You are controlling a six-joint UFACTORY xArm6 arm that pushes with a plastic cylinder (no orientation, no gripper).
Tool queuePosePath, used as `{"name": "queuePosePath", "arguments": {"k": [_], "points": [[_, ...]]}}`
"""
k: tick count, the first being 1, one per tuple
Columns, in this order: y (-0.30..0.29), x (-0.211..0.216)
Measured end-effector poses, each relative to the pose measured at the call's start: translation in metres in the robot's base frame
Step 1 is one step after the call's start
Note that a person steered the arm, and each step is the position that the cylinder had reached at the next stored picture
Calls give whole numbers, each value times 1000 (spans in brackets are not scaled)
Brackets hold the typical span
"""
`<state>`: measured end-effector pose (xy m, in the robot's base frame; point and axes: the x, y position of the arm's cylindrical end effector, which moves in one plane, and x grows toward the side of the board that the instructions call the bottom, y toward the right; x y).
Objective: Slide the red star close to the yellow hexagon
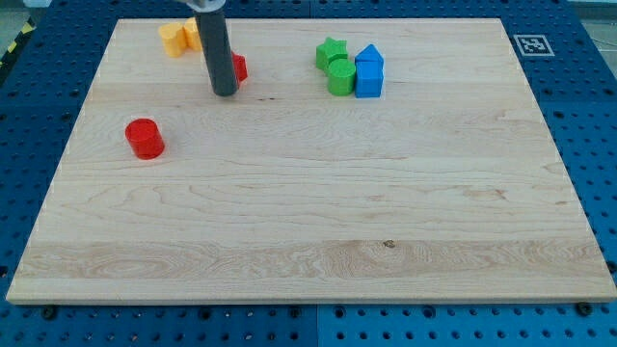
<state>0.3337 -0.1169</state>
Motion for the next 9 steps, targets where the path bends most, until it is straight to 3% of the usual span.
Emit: {"name": "queuePosePath", "arguments": {"k": [3, 4, 5, 9], "points": [[0, -27], [19, -5], [50, -10], [42, -75]]}}
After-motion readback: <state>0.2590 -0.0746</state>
